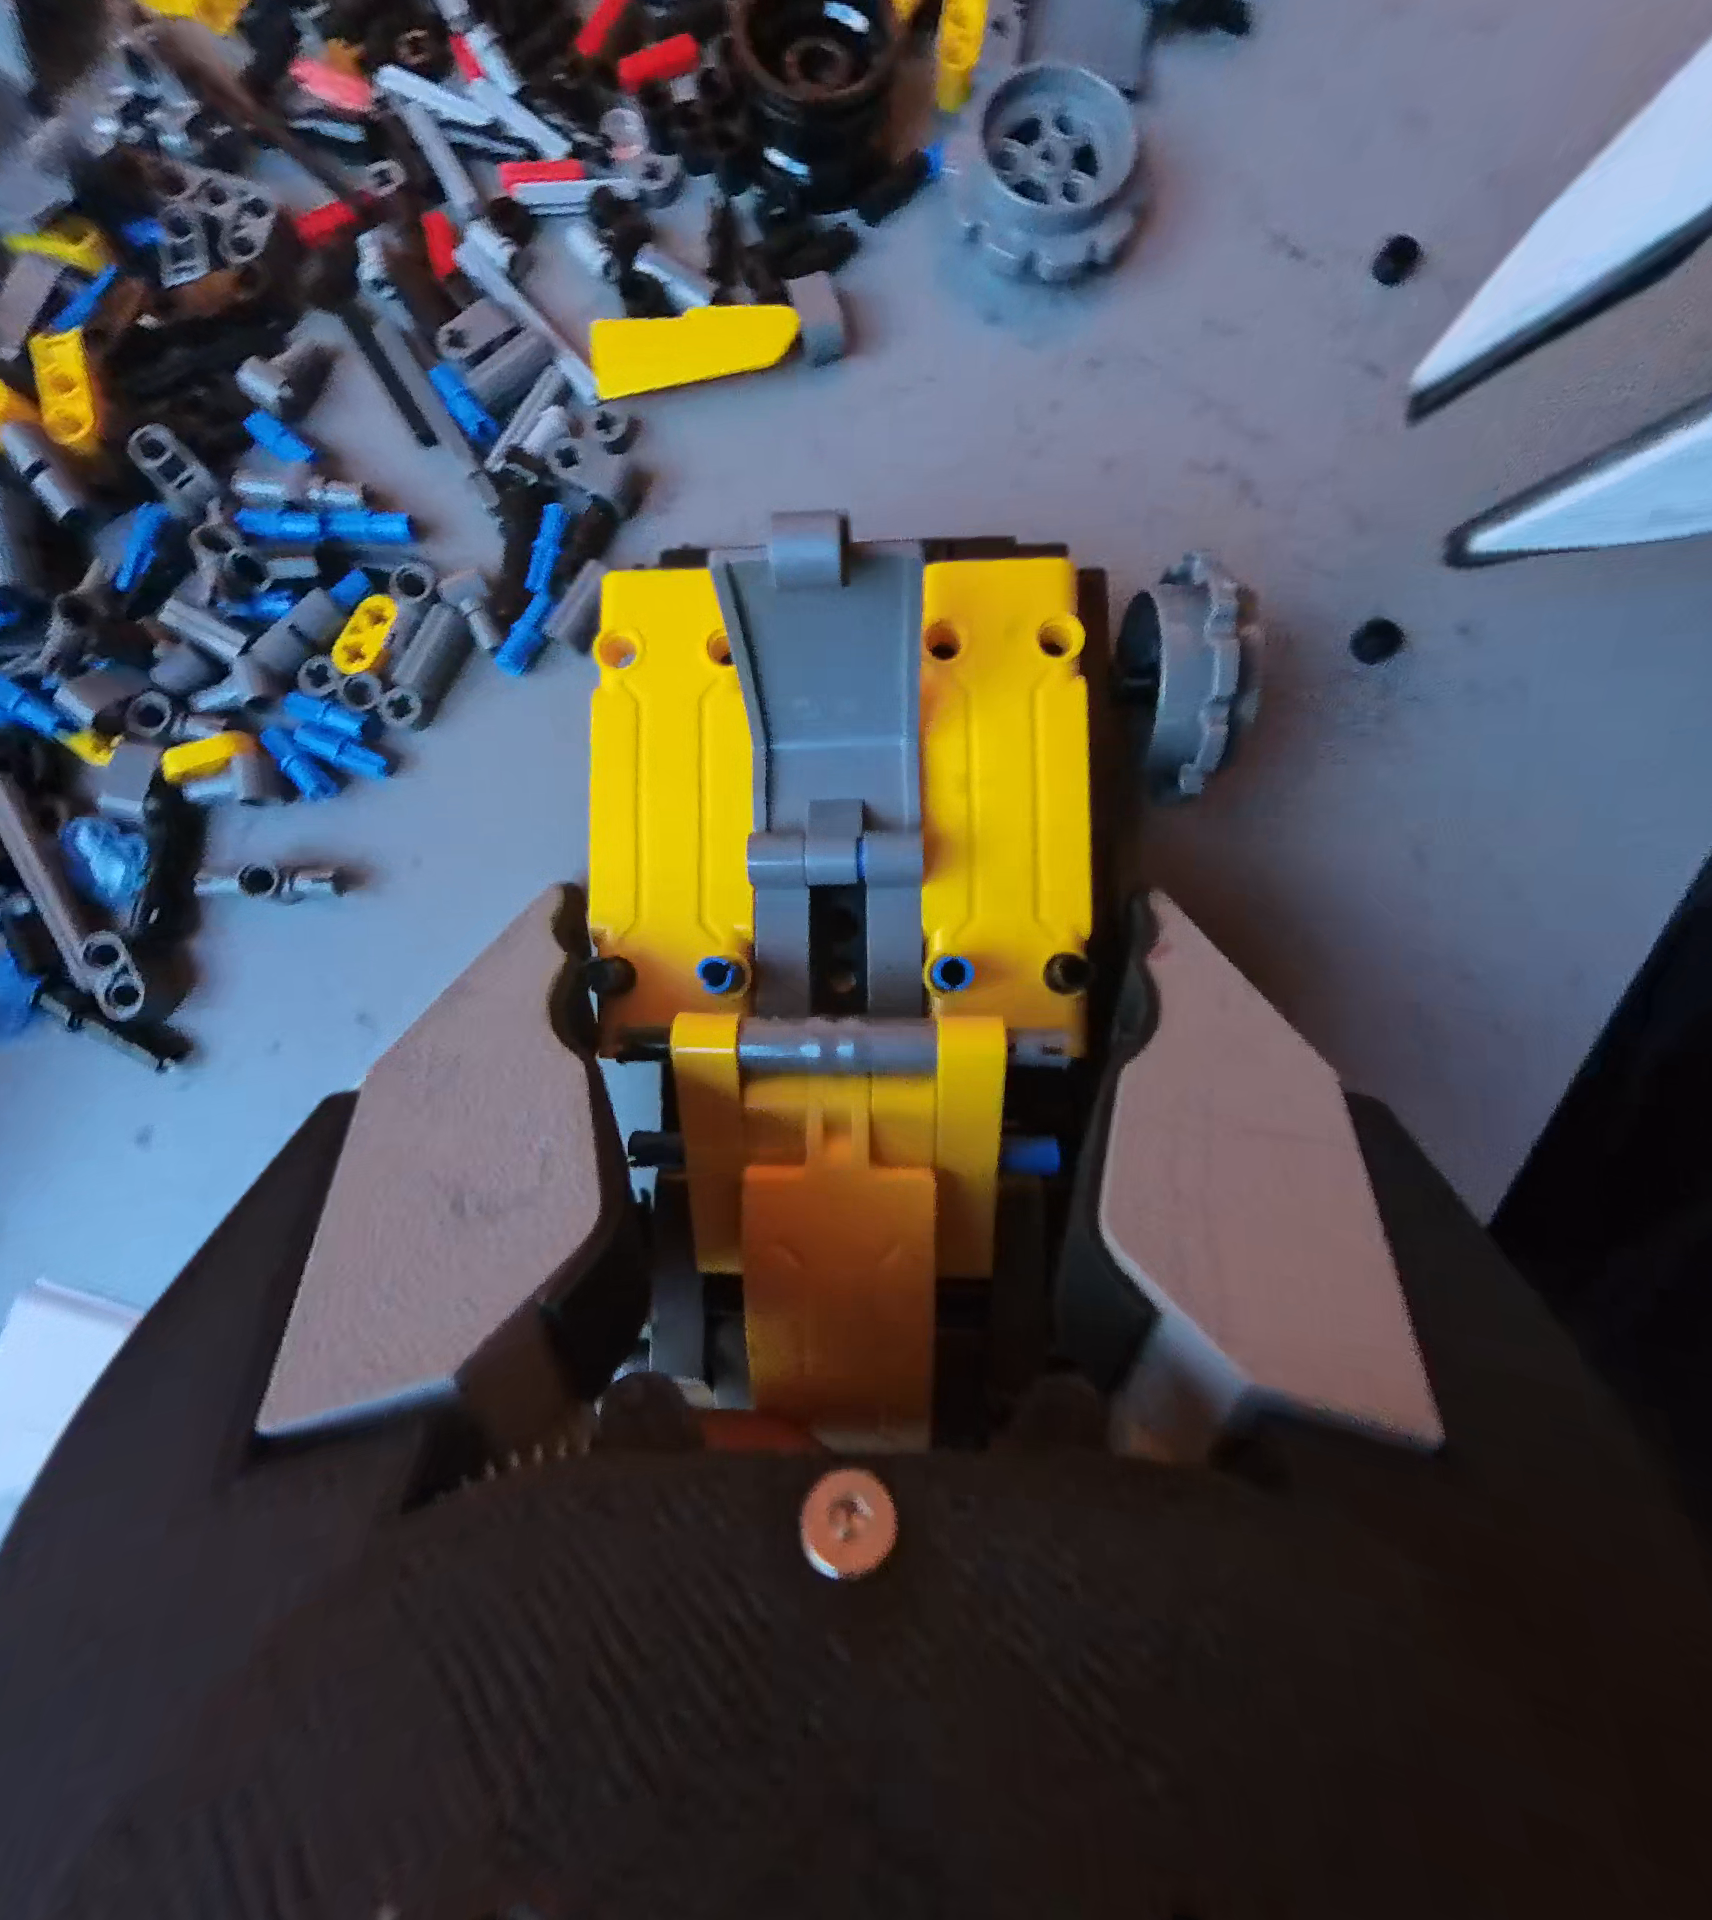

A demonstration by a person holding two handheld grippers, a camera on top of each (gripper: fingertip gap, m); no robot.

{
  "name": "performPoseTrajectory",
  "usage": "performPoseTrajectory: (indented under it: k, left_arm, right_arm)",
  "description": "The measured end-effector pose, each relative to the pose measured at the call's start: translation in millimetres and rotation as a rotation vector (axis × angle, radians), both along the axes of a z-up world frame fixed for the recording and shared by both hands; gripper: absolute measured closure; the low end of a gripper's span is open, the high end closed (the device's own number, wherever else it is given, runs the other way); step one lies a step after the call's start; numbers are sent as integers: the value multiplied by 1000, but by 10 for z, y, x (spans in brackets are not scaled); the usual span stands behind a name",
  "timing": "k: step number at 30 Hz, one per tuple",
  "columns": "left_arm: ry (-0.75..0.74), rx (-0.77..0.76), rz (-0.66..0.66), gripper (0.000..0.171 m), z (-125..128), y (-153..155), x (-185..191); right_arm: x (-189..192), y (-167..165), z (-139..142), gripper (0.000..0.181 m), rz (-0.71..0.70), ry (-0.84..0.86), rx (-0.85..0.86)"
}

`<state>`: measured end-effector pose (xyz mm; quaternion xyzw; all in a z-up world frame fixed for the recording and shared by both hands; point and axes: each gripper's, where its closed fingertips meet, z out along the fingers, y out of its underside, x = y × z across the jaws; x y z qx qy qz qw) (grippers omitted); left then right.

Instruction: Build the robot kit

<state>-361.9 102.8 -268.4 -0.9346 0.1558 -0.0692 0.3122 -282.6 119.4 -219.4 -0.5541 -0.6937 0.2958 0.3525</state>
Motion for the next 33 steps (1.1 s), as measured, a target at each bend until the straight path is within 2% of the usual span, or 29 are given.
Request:
performPoseTrajectory:
  k: [1,2,3,4,6,9,11,18,21,24,30,33]
  left_arm:
    - [1,-5,-53,72,-2,-4,21]
    - [7,-13,-98,72,-5,-10,20]
    - [21,-30,-143,72,-11,-21,6]
    - [26,-40,-188,72,-12,-31,1]
    - [33,-53,-259,72,-13,-47,-22]
    - [51,-78,-319,71,-17,-62,-35]
    - [59,-86,-326,71,-20,-57,-31]
    - [115,-149,-382,68,-39,-61,-4]
    - [111,-171,-407,68,-31,-58,49]
    - [124,-166,-354,74,-36,6,15]
    - [127,-174,-346,76,-37,18,-55]
    - [113,-156,-359,76,-36,1,-37]
  right_arm:
    - [-38,26,0,168,39,9,29]
    - [-78,35,-2,154,82,21,46]
    - [-97,-44,-18,149,166,14,37]
    - [-104,-114,-44,154,245,4,40]
    - [-147,-99,-137,149,309,-30,101]
    - [-218,-193,-207,151,400,-47,146]
    - [-267,-262,-206,166,442,-27,205]
    - [-282,-226,-216,162,520,-65,216]
    - [-272,-253,-230,164,581,-90,169]
    - [-304,-298,-238,166,629,-79,135]
    - [-352,-335,-234,167,673,-72,-36]
    - [-323,-373,-229,168,748,-66,-91]
